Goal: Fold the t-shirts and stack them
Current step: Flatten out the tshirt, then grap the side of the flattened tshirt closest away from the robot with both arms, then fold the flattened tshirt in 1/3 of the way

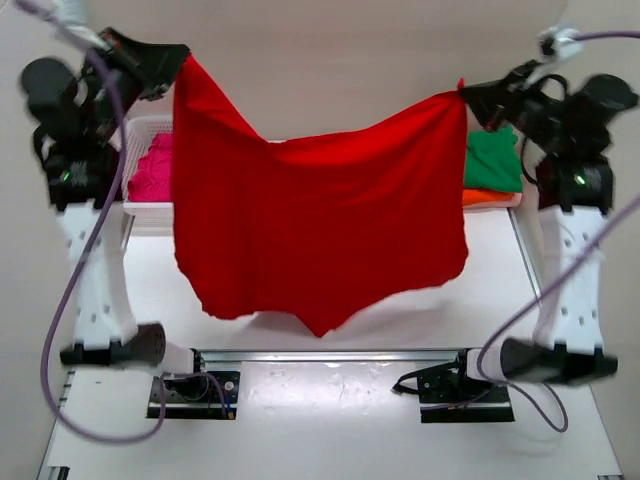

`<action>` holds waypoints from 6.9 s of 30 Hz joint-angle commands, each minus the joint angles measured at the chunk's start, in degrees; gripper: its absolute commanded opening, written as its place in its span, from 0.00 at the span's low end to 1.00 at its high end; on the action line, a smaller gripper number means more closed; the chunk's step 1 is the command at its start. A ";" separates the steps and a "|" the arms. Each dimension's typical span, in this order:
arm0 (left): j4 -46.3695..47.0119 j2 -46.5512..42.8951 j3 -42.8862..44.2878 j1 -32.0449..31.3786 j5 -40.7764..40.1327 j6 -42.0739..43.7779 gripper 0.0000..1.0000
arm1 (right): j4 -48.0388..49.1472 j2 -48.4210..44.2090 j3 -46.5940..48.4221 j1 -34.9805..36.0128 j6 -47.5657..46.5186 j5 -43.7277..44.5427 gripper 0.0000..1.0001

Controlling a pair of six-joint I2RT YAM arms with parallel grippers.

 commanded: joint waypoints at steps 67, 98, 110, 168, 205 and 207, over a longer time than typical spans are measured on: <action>1.48 -48.60 -90.13 -16.38 -16.62 -3.44 0.00 | -14.73 -22.93 -71.70 0.33 8.40 19.33 0.00; 20.38 -14.41 -76.93 -10.41 -10.48 9.67 0.00 | -7.00 -16.87 -71.97 -2.84 9.45 24.16 0.00; 24.61 -1.22 -72.20 -9.87 -5.90 8.35 0.00 | -2.69 -12.12 -72.05 -2.31 10.51 25.39 0.00; -21.18 -10.08 -84.24 -20.86 -26.13 11.25 0.41 | 1.11 13.35 -61.09 14.82 11.14 23.71 0.56; -12.56 11.29 -74.28 -24.54 -27.35 7.91 0.34 | 5.04 22.79 -50.85 21.86 9.45 25.39 0.58; -14.23 8.48 -77.44 -25.60 -27.27 8.08 0.33 | 6.01 20.42 -54.99 22.30 10.68 25.48 0.59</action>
